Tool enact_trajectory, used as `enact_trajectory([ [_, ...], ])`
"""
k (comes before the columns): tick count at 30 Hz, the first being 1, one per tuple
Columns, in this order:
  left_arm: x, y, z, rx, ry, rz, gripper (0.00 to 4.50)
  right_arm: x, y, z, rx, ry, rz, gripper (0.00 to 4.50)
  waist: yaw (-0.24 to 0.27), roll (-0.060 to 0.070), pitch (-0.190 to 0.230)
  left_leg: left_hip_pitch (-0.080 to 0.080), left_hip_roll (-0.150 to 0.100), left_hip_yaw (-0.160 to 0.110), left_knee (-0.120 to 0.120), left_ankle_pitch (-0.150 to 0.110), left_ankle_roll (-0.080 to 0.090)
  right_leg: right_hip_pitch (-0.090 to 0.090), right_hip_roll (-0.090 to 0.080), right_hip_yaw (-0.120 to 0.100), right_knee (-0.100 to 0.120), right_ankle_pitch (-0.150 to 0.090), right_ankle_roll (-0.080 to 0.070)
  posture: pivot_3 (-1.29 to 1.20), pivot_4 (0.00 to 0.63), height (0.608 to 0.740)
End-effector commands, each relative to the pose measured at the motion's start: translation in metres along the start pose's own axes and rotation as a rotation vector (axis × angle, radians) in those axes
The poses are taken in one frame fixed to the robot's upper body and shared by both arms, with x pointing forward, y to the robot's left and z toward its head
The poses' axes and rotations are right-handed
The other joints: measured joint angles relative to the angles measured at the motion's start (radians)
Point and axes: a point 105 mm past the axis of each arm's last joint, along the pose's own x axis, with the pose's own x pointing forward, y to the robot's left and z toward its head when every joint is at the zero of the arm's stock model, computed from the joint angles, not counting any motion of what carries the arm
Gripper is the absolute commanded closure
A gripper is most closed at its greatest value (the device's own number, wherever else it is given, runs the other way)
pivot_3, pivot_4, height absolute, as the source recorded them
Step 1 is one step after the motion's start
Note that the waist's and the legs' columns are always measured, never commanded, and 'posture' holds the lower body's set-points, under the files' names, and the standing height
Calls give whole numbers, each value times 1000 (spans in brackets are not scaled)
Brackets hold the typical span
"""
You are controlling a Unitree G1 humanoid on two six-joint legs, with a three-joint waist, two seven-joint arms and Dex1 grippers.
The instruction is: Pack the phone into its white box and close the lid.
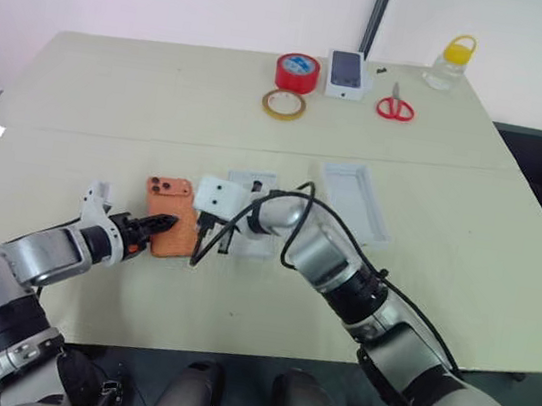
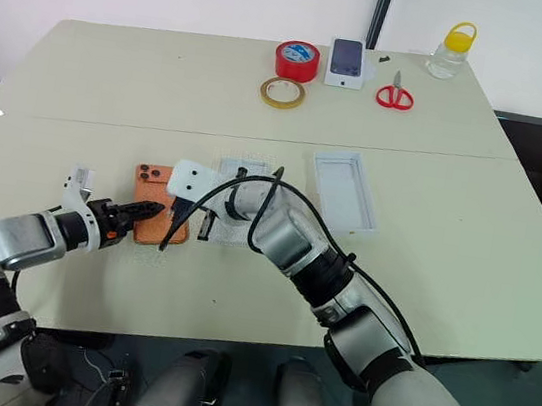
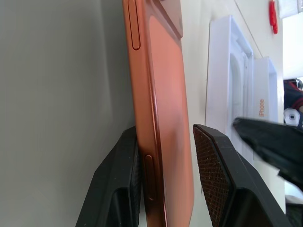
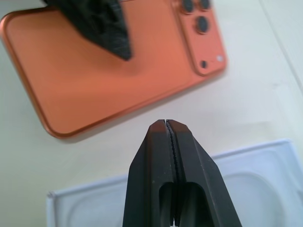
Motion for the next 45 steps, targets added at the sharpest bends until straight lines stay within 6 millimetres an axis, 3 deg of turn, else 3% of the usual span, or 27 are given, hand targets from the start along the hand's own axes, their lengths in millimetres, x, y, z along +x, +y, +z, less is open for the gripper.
enact_trajectory([
  [1,-7,-9,8,20,-49,-32,3306,-10,-6,12,-5,-51,-22,4500,0,0,0,0,0,0,0,0,0,0,0,0,0,0,0,0,150,740],
  [4,-7,-11,9,8,-58,-39,4471,-12,-7,9,0,-49,-29,4500,0,0,0,0,0,0,0,0,0,0,0,0,0,0,0,0,150,740],
  [8,-9,-18,10,-9,-74,-57,4471,-17,-6,8,9,-57,-33,4500,-1,0,0,0,0,1,0,0,0,1,0,1,0,0,0,0,150,740],
  [12,-15,-30,25,-77,-165,-113,4471,-29,-5,11,26,-108,-27,4500,2,-1,0,0,0,1,0,0,0,0,0,1,0,0,0,0,150,740],
  [17,-17,-57,37,-75,-195,-177,4471,-61,-15,2,54,-162,-34,4500,12,-1,0,-1,0,1,0,0,0,0,-1,1,-1,0,0,0,150,740],
  [22,11,-89,15,-29,-85,-242,4471,-98,-24,-18,55,-176,-40,4500,36,-1,0,-1,-1,1,0,0,1,1,-1,1,-3,0,0,0,150,740],
  [27,37,-114,-13,-32,27,-290,4471,-116,-25,-43,69,-137,-67,4500,28,-3,1,-2,-1,1,0,-1,1,3,-1,1,-3,0,0,0,150,740],
  [32,49,-115,-32,-41,102,-280,4471,-127,-25,-58,116,-120,-104,4500,22,-3,1,-1,1,2,0,0,1,1,0,2,-2,0,0,0,150,740],
  [37,55,-114,-33,-65,118,-276,4471,-137,-24,-74,160,-81,-140,4500,34,-3,1,-2,0,2,0,0,1,2,-1,2,-2,0,0,0,150,740],
  [45,64,-109,-32,-87,135,-257,4471,-139,-26,-81,180,-60,-172,4500,31,-3,2,-2,0,2,0,0,1,2,-1,2,-2,0,0,0,150,740],
])
